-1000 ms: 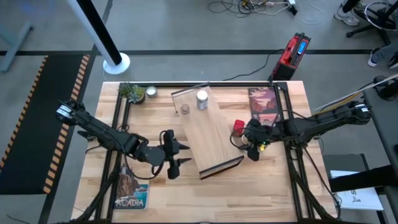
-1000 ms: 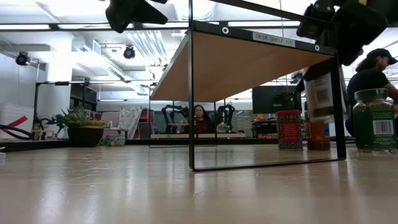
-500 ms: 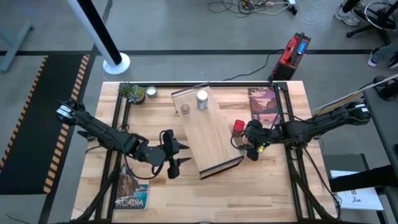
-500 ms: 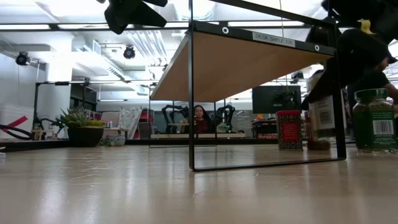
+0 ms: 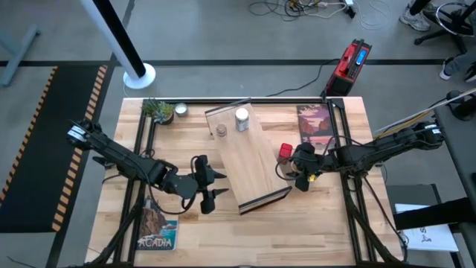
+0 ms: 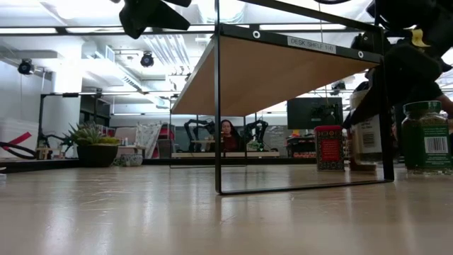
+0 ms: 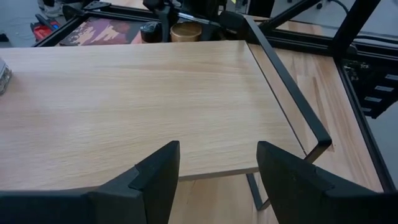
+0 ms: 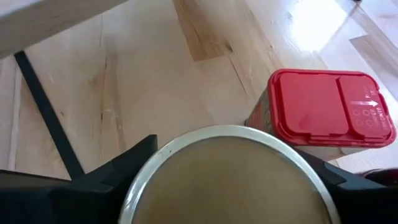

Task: Shelf spices
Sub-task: Remove the brown seasoning bottle from the shelf

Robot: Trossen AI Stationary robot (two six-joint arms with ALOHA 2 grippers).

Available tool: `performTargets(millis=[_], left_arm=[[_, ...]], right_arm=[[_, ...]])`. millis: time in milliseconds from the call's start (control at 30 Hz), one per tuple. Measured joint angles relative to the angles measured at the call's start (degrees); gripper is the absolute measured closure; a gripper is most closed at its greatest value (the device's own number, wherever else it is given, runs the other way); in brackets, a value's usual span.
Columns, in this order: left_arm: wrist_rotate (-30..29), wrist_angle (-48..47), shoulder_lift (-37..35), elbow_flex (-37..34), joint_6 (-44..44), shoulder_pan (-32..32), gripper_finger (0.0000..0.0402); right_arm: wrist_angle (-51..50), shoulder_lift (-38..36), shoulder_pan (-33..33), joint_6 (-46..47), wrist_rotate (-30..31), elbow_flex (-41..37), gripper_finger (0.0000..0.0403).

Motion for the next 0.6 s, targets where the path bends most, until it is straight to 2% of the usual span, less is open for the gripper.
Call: performTargets(millis=[267, 600], left_arm=[[-0.02, 0.12, 0.02, 0.0, 0.0, 0.0, 0.0198], [-0.04, 0.1, 0.04, 0.0, 0.11, 0.0, 0.0198]], right_arm=[[0.05, 0.0, 0.02, 2.01, 0.44, 0.02, 0.0087], [-0.85, 0.0, 0.02, 0.33, 0.42, 3.32, 0.0088]])
